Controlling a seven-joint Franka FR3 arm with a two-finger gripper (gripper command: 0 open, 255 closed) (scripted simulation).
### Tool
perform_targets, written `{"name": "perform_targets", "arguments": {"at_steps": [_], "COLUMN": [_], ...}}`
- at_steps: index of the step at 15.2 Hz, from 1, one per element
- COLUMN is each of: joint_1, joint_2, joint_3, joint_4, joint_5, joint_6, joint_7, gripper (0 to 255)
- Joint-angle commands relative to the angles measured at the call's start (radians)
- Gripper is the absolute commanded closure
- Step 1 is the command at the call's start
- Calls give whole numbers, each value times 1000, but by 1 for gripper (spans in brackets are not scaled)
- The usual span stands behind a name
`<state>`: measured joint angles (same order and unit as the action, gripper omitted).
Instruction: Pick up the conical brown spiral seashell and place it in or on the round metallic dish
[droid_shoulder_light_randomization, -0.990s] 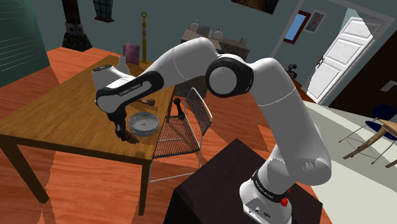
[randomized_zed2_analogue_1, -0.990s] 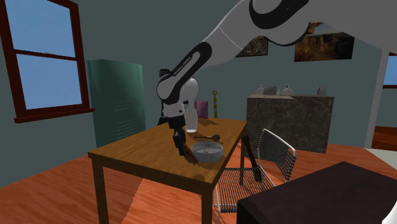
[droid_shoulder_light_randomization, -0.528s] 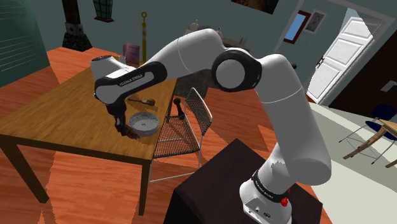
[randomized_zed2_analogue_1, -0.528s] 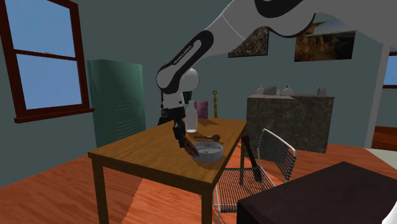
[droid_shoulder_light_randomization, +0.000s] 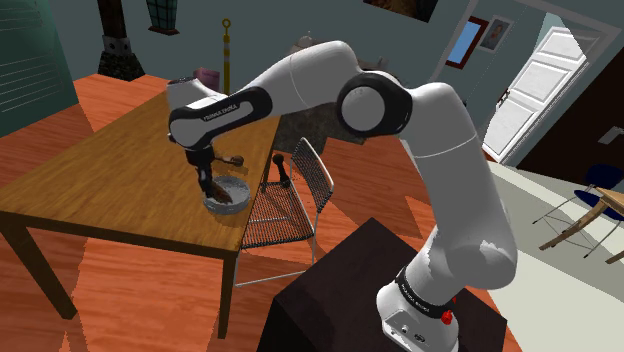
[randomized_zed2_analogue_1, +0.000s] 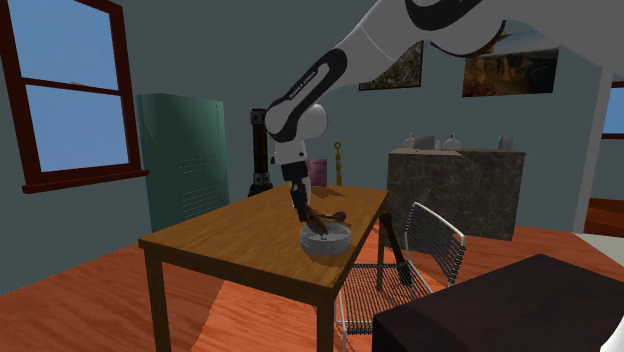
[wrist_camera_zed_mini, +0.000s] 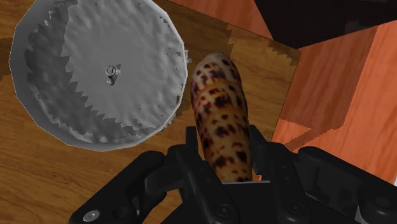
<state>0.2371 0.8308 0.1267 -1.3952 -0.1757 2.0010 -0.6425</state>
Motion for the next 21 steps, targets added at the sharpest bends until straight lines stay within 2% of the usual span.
{"name": "perform_targets", "arguments": {"at_steps": [1, 8, 21], "joint_1": [-27, -126, -121], "joint_2": [18, 89, 210], "joint_3": [-9, -39, -47], "joint_4": [31, 156, 195], "joint_5": [-2, -6, -14], "joint_6": [-10, -51, 30], "joint_7": [-37, -169, -160], "gripper": [255, 255, 255]}}
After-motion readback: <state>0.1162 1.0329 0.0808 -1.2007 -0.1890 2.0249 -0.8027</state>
